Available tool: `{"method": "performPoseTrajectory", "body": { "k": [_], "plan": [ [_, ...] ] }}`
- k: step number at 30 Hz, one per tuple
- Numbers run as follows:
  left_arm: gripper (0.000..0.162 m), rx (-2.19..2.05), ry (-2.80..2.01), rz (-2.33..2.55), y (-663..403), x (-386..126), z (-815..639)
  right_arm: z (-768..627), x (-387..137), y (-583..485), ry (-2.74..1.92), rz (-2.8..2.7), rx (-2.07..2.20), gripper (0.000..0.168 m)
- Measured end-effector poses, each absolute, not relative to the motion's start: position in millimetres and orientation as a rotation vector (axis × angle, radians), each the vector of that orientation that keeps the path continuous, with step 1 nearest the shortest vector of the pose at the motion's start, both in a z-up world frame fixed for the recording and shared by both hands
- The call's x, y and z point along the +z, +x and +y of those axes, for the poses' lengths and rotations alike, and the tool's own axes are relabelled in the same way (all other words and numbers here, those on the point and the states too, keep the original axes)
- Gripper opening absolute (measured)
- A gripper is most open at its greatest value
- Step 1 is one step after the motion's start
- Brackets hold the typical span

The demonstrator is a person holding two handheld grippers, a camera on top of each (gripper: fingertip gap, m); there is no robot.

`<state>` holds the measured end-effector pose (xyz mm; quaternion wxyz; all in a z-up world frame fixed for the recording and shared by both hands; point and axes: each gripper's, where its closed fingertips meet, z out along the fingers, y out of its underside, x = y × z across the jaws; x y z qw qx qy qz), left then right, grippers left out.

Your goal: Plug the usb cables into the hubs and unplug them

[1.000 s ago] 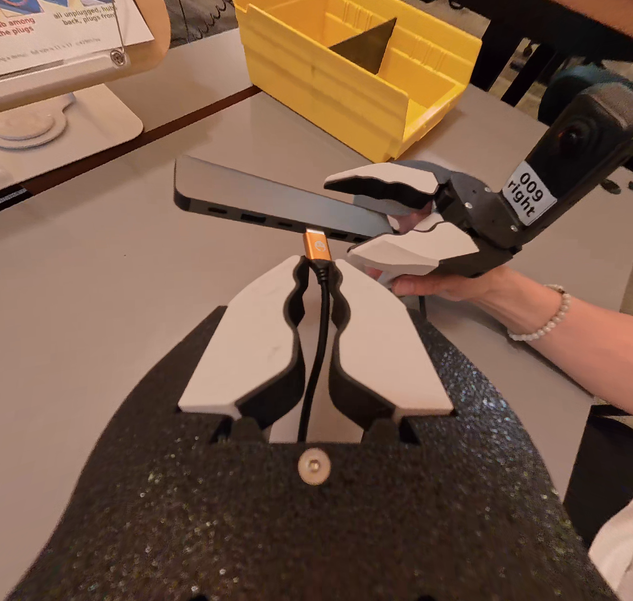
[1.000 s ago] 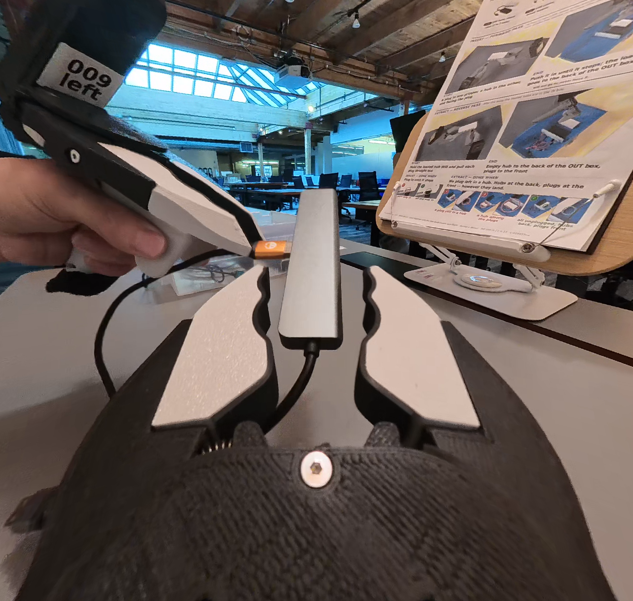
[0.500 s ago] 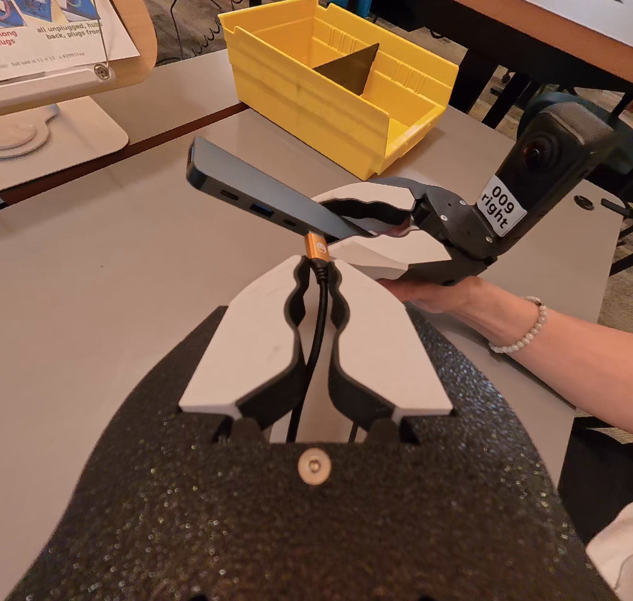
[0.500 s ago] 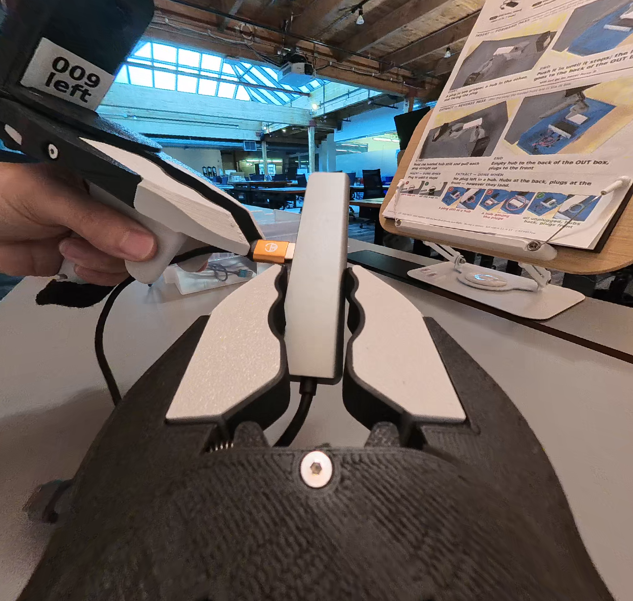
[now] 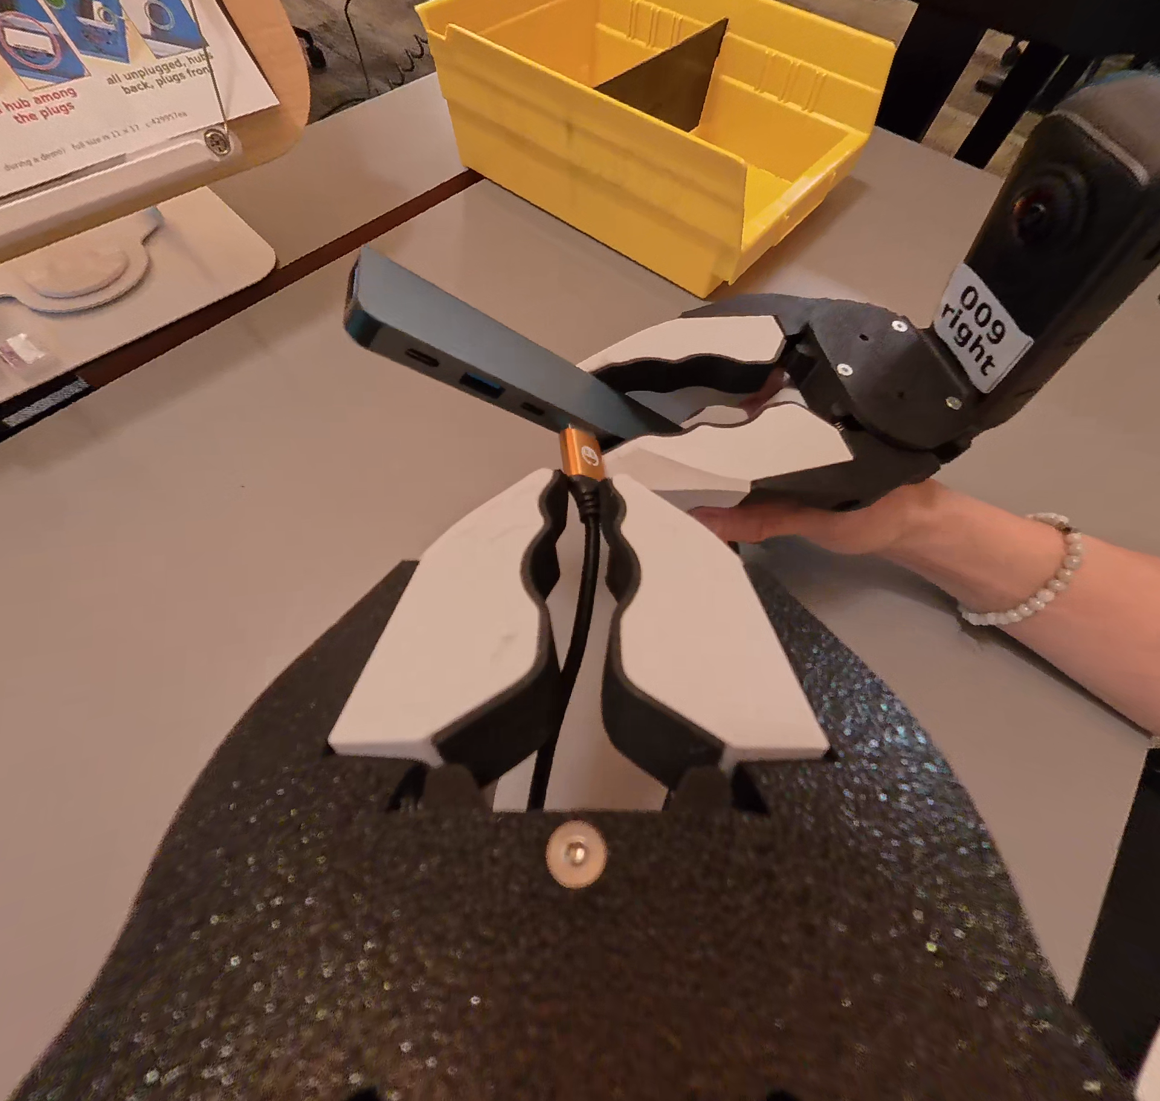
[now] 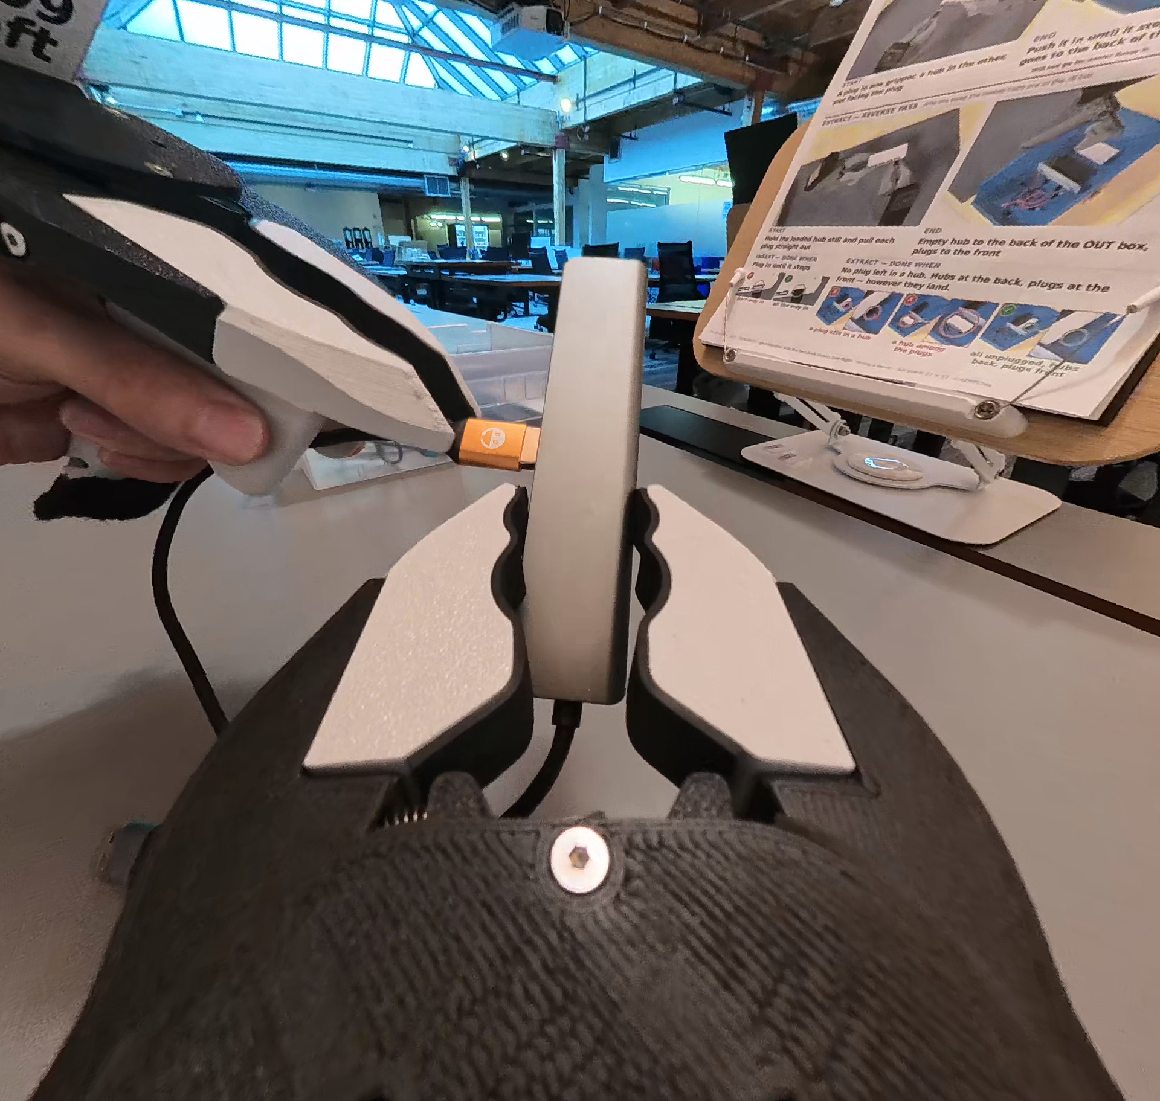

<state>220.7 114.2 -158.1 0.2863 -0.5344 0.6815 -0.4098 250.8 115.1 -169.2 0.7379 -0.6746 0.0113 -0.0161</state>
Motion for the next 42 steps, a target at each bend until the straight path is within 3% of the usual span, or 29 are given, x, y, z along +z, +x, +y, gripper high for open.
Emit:
{"method": "performPoseTrajectory", "body": {
  "k": [19,27,42],
  "plan": [
    [0.016,-0.727,-1.014,1.784,226,-180,124,124,-184,245,-1.606,0.038,0.017,0.033],
    [0.009,-0.784,-1.073,1.703,225,-182,125,121,-180,250,-1.574,0.077,0.059,0.033],
    [0.014,-0.798,-1.001,1.637,224,-175,123,121,-181,249,-1.579,0.075,0.072,0.033]
  ]
}}
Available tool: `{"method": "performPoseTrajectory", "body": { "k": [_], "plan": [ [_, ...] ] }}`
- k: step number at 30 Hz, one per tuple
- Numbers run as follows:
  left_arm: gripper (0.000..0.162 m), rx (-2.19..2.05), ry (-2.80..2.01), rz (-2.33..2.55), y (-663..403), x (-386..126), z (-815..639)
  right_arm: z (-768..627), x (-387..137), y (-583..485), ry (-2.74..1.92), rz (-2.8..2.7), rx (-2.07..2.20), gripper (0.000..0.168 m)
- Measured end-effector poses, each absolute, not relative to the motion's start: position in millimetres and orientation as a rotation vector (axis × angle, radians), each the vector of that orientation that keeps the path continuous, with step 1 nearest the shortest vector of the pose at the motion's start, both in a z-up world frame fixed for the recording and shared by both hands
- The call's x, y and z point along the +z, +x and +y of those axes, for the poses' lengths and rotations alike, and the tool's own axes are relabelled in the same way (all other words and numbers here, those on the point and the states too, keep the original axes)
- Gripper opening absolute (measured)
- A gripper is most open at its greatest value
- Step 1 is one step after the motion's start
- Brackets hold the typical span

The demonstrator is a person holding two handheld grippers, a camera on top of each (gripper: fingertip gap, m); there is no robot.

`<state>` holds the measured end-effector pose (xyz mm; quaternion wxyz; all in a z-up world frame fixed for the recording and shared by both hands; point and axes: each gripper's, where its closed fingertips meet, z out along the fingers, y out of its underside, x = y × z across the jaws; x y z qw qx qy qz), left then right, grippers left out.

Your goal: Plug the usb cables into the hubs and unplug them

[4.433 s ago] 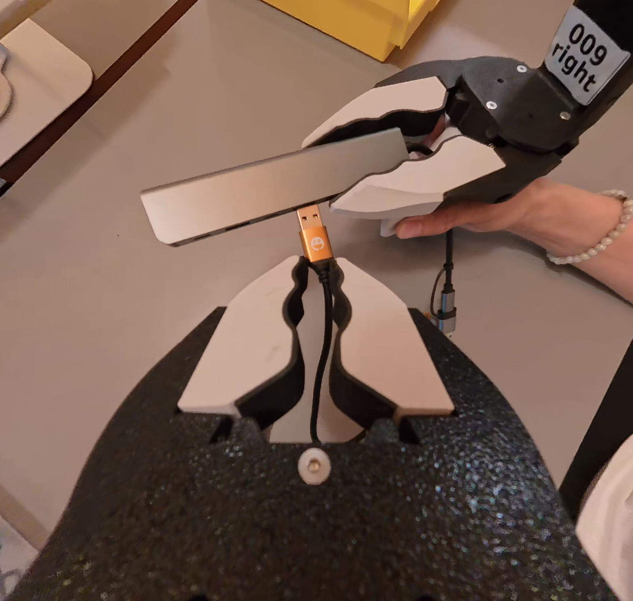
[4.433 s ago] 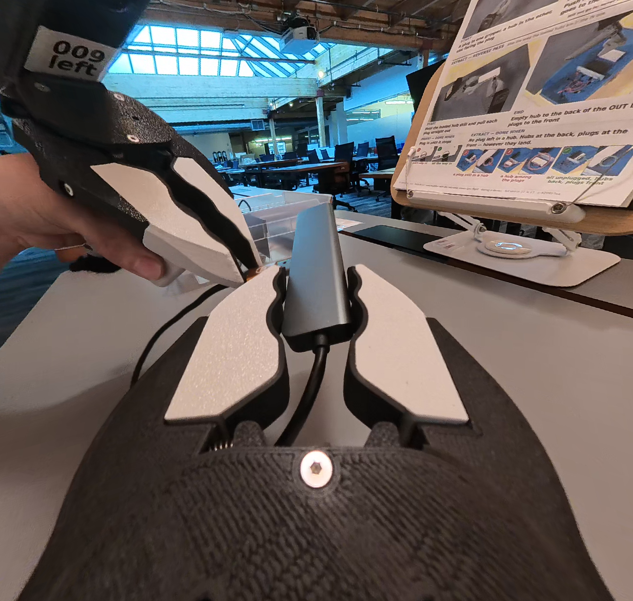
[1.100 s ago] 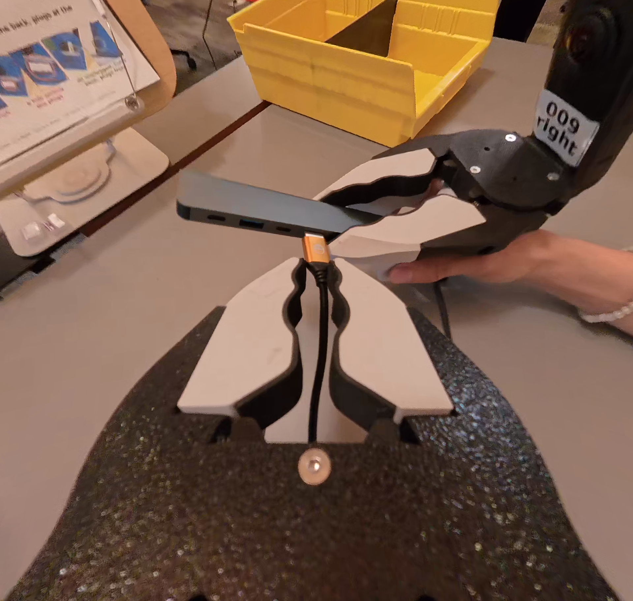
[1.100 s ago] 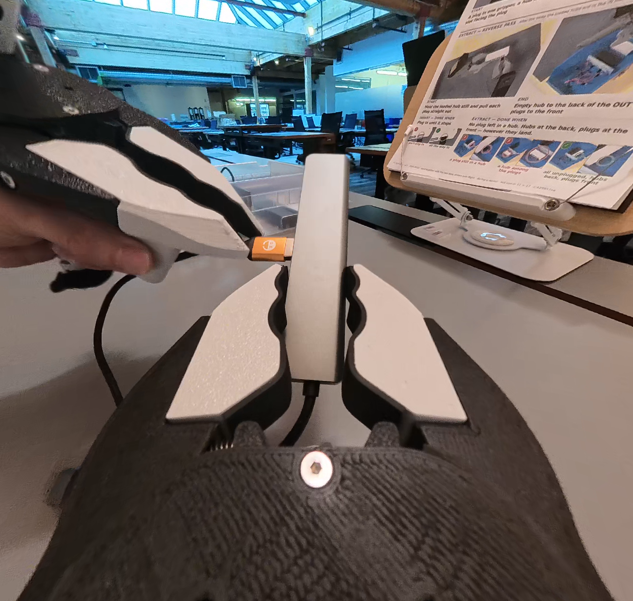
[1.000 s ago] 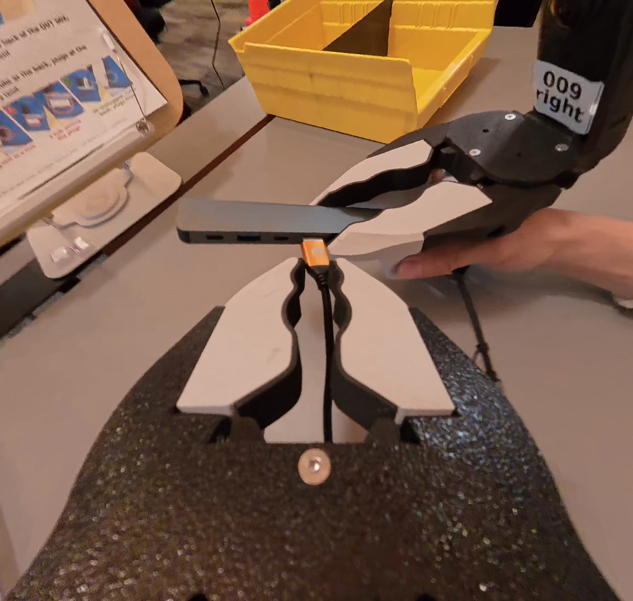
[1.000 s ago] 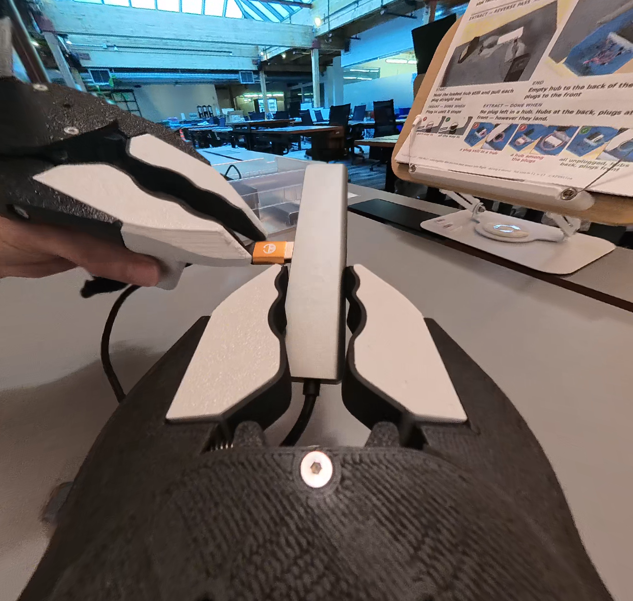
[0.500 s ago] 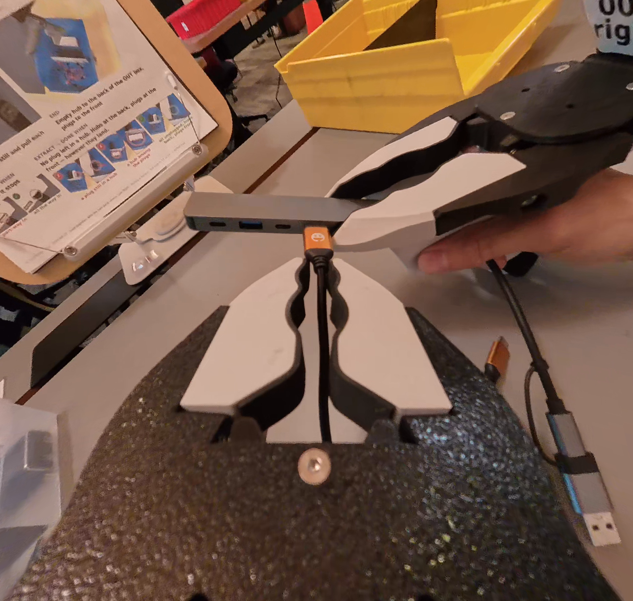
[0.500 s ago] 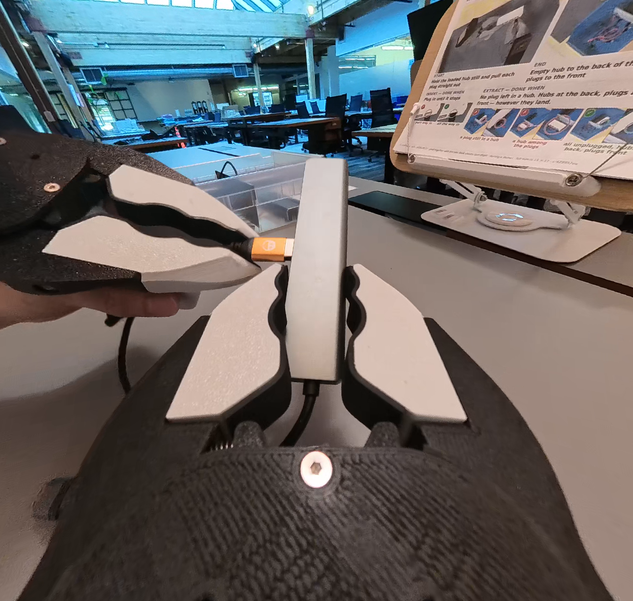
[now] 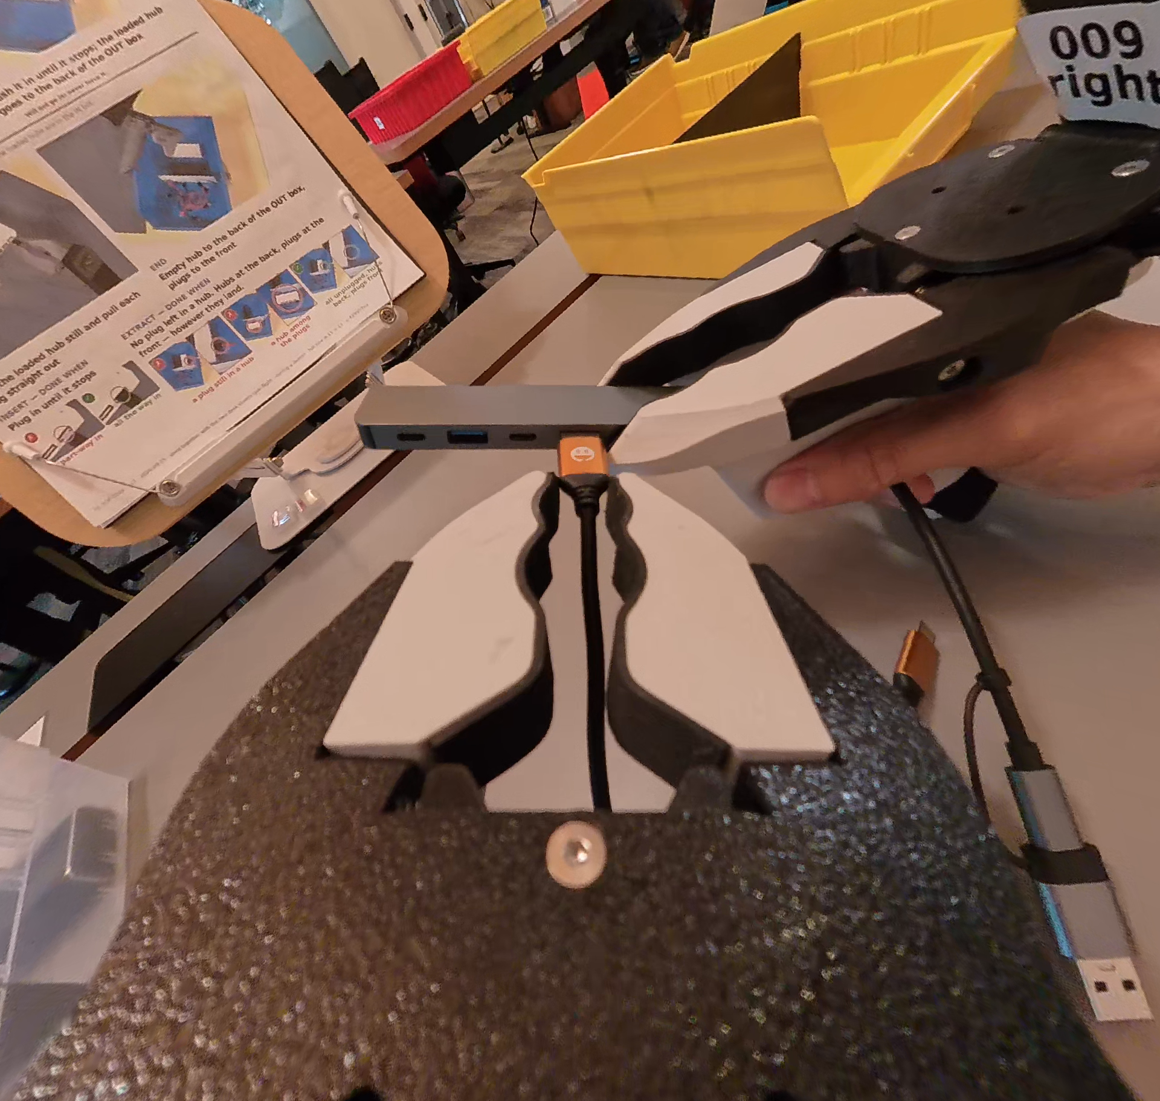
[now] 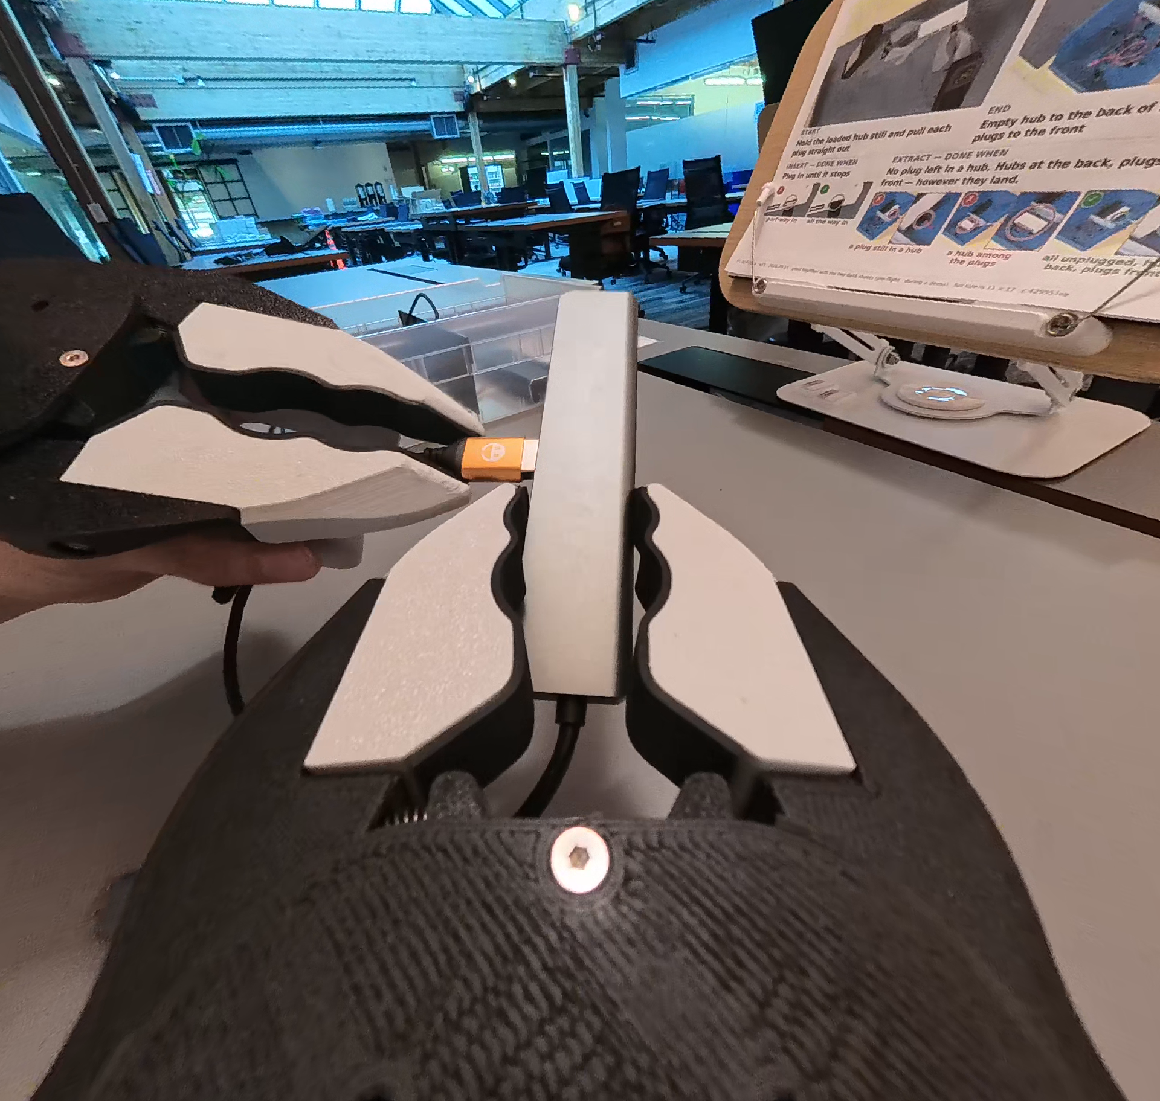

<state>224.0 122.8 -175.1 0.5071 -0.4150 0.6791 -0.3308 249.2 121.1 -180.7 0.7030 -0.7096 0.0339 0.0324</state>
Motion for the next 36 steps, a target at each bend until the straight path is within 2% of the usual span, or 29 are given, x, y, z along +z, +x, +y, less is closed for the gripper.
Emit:
{"method": "performPoseTrajectory", "body": {
  "k": [22,32,36],
  "plan": [
    [0.013,-0.547,-0.936,1.825,214,-190,131,124,-194,237,-1.694,-0.033,-0.028,0.033],
    [0.013,-0.687,-0.949,1.762,215,-191,129,123,-190,239,-1.664,-0.035,-0.027,0.033],
    [0.014,-0.867,-1.044,1.654,217,-181,127,123,-180,242,-1.576,-0.032,-0.03,0.033]
  ]
}}
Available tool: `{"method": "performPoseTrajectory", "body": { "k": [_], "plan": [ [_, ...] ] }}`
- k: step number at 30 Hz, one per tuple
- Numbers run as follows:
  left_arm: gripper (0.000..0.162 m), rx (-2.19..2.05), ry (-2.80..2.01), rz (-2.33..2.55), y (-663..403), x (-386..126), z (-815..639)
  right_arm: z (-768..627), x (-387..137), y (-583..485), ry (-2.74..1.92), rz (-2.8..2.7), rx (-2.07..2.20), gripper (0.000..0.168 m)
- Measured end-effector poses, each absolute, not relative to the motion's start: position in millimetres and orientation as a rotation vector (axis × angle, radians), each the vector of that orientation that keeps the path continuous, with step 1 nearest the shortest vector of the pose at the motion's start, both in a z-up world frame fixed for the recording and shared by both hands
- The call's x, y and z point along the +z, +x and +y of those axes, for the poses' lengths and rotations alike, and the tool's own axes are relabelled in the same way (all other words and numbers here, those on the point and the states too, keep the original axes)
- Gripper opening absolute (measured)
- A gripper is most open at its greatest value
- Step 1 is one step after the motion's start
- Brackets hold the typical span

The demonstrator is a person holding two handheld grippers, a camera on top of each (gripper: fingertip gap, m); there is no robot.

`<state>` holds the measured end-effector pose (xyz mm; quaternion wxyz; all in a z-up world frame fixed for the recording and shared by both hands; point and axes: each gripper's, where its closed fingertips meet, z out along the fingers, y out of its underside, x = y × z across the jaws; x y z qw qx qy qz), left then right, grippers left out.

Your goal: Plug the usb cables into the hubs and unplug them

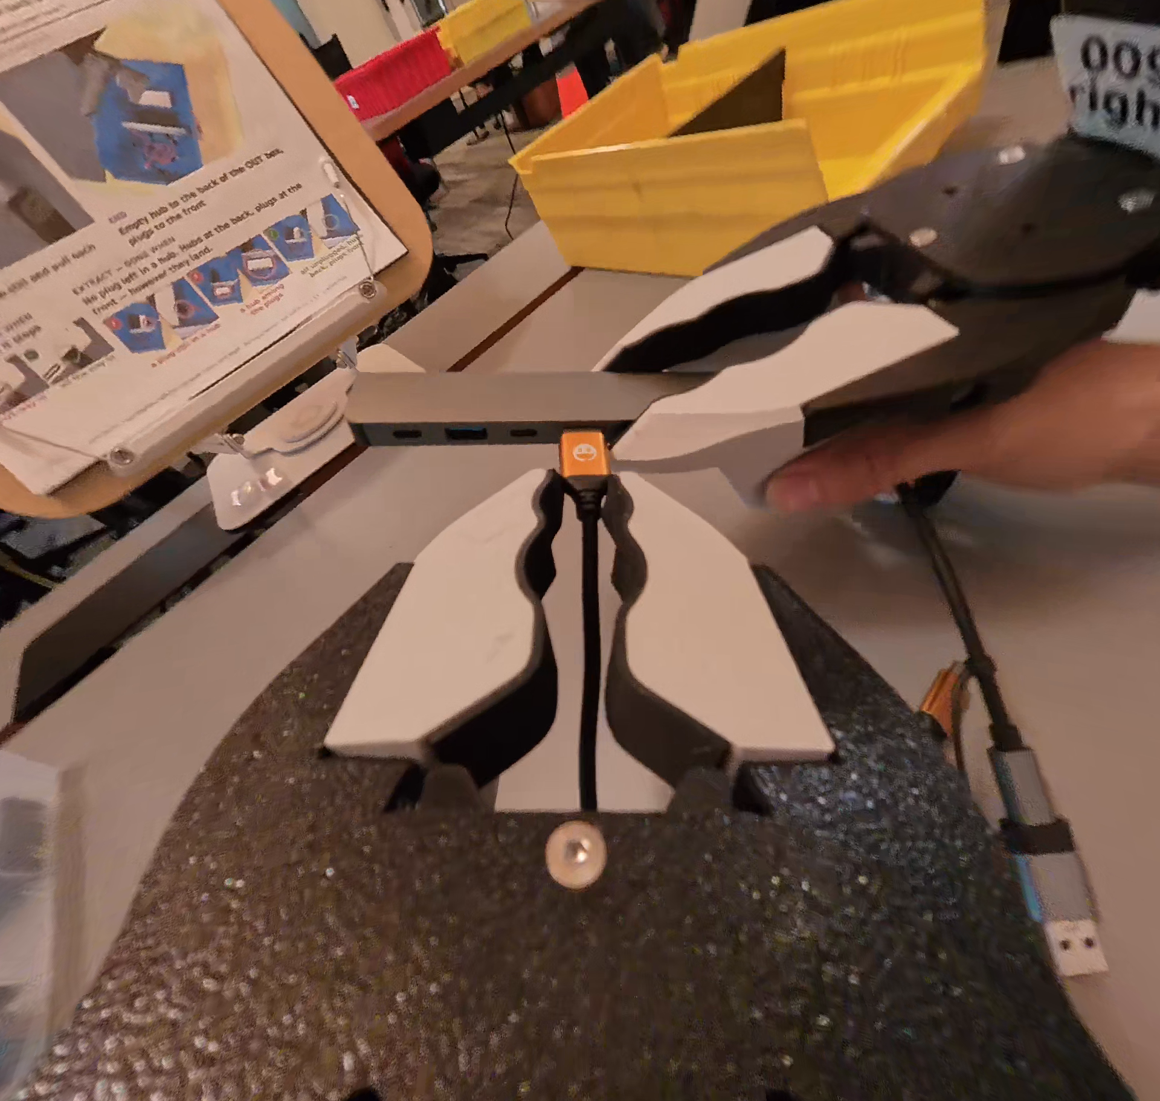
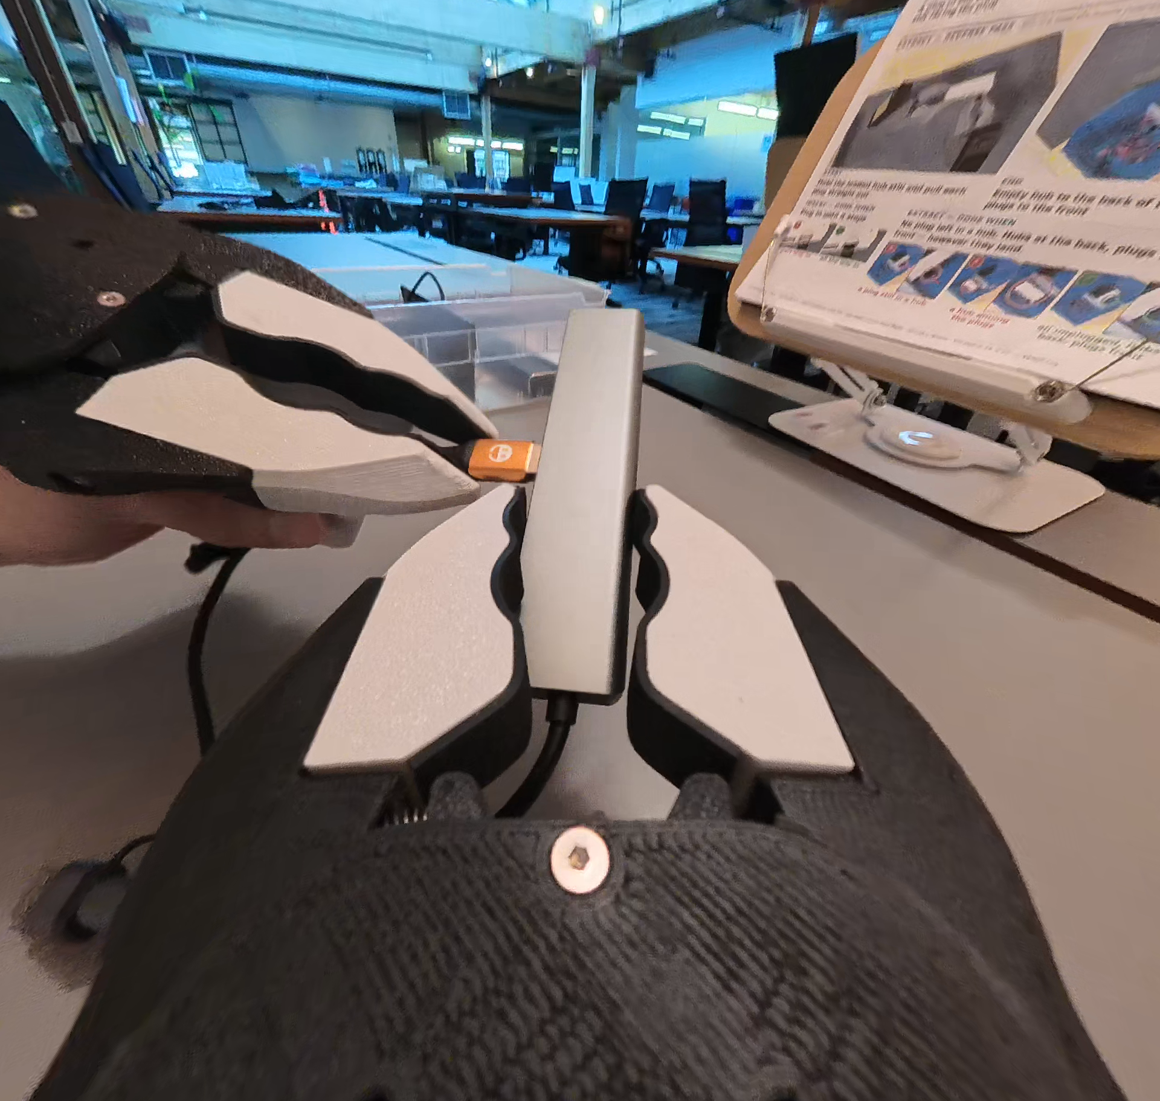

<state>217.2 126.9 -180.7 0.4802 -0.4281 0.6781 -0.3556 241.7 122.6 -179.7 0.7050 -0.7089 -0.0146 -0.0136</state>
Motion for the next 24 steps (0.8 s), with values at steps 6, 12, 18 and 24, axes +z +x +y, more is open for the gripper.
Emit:
{"method": "performPoseTrajectory", "body": {
  "k": [6,12,18,24],
  "plan": [
    [0.014,-0.977,-1.147,1.514,218,-175,135,116,-167,254,-1.466,0.04,-0.065,0.053],
    [0.013,-1.024,-1.198,1.455,218,-171,135,115,-163,249,-1.428,0.006,-0.056,0.057],
    [0.013,-1.112,-1.316,1.421,218,-175,130,119,-164,243,-1.431,-0.032,-0.133,0.039],
    [0.013,-1.121,-1.306,1.402,219,-173,127,117,-162,247,-1.42,0.002,-0.062,0.029]
  ]
}}
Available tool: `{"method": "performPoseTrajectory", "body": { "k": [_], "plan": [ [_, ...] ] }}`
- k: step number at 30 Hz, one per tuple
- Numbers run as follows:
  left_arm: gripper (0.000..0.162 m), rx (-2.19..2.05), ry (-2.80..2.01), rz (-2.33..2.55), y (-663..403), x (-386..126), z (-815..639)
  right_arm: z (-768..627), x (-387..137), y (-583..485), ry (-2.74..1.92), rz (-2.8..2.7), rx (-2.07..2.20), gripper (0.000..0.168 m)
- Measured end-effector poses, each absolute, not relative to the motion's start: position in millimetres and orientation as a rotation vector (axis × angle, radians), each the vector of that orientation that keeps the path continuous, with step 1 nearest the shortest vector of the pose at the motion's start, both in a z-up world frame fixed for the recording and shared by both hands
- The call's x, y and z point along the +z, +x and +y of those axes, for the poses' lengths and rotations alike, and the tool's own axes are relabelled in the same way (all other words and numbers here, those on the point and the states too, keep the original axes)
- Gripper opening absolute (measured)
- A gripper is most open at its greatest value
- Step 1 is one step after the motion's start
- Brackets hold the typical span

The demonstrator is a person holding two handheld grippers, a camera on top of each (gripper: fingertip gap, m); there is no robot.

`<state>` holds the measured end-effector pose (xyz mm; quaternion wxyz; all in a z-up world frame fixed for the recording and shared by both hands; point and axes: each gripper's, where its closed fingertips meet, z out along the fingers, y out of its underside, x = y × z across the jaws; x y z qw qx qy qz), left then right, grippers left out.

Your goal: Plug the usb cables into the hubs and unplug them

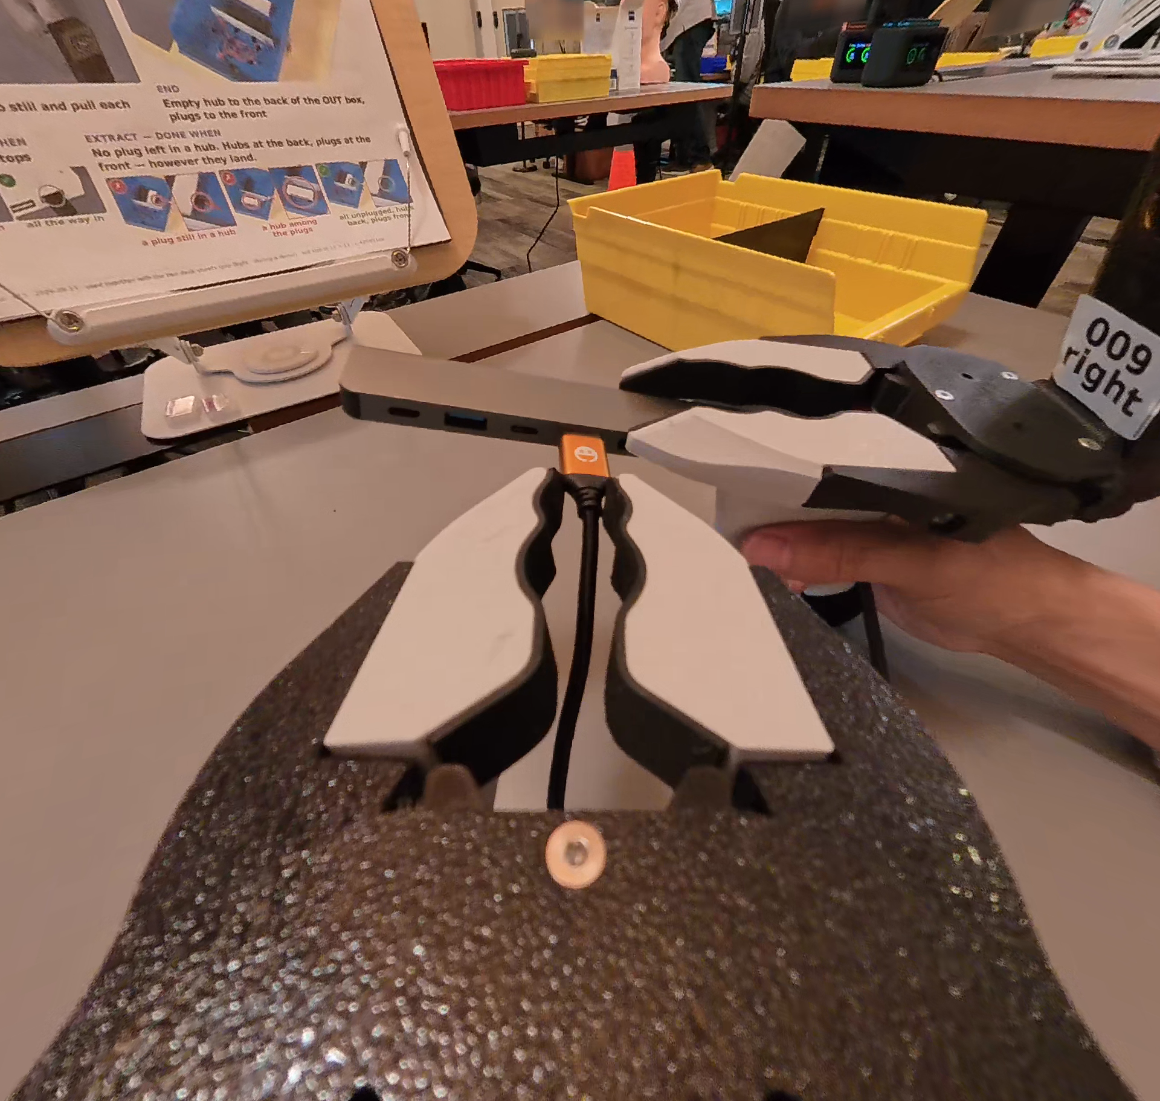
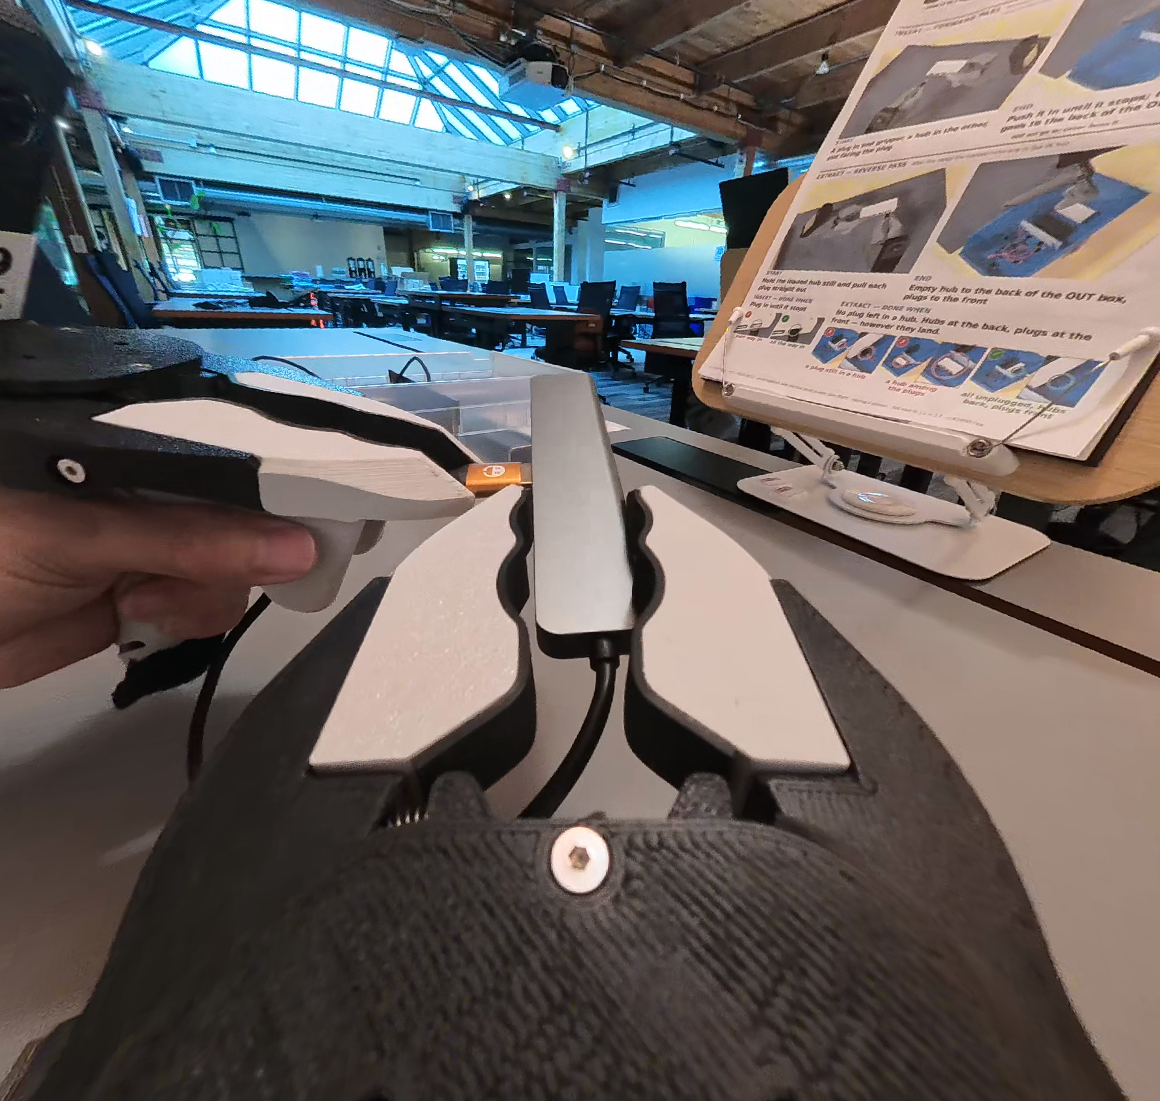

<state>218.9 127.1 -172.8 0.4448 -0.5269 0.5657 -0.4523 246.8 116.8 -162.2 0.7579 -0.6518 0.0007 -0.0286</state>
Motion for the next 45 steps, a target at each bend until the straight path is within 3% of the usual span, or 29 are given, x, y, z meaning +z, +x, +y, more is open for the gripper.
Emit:
{"method": "performPoseTrajectory", "body": {
  "k": [9,13,45],
  "plan": [
    [0.013,-1.16,-1.324,1.348,217,-167,133,115,-160,246,-1.398,-0.002,-0.048,0.049],
    [0.013,-1.195,-1.331,1.355,217,-168,133,115,-160,249,-1.404,0.02,-0.07,0.036],
    [0.013,-1.017,-1.297,1.486,215,-180,143,121,-173,256,-1.515,0.11,-0.11,0.034]
  ]
}}
